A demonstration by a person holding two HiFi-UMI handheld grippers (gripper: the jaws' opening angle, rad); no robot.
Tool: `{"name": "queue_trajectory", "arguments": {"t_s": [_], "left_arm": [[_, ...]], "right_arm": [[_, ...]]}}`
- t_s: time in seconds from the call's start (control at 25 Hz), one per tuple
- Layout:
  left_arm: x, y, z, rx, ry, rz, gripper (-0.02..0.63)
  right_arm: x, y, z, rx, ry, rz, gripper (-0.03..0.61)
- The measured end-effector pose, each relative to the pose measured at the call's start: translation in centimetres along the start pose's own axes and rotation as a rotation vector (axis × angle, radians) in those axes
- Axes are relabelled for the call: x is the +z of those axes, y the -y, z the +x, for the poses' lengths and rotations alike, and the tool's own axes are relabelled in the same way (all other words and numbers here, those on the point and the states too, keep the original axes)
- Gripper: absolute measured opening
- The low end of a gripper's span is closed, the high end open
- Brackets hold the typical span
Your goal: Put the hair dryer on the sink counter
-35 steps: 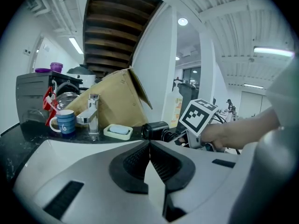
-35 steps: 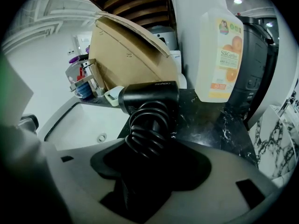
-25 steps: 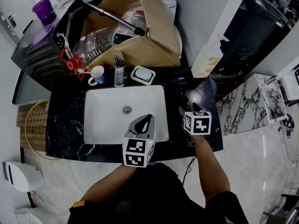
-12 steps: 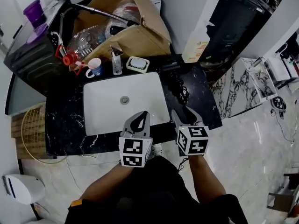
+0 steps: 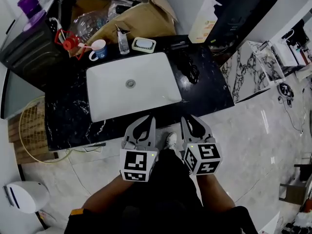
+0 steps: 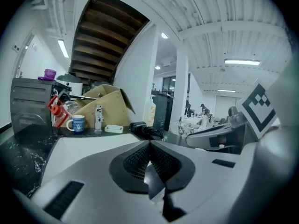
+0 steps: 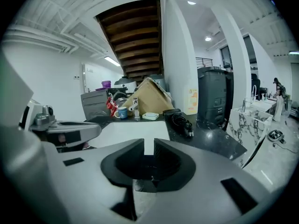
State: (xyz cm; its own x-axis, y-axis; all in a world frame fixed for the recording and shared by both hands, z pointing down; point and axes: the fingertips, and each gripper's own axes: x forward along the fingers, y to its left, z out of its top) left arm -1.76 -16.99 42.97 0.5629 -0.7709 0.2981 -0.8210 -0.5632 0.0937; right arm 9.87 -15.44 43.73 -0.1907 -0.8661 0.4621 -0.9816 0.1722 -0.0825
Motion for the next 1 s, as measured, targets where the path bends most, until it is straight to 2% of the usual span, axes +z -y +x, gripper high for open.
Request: {"name": "queue_trajectory", "arguments": {"t_s": [0.2, 0.4, 0.68, 1.0], "left_arm": [[-0.2, 0.8, -1.7, -0.008, 0.01, 0.011, 0.008], [0.1, 2.1, -2.1, -0.006, 0.021, -0.045, 0.008], [1.4, 5.5, -0.8, 0.001, 0.038, 0.004, 0.008], [1.9, 6.9, 0.5, 0.007, 0.034, 0.022, 0.008]], "right_arm": [[0.4, -0.9, -2.5, 0.013, 0.042, 0.016, 0.064], [0.9, 0.1, -4.2, 0.032, 0.079, 0.021, 0.052], [1.3, 3.2, -6.0, 0.043, 0.107, 0.028, 0.02], [1.1, 4.2, -6.0, 0.087, 0.101, 0.029, 0.015]]}}
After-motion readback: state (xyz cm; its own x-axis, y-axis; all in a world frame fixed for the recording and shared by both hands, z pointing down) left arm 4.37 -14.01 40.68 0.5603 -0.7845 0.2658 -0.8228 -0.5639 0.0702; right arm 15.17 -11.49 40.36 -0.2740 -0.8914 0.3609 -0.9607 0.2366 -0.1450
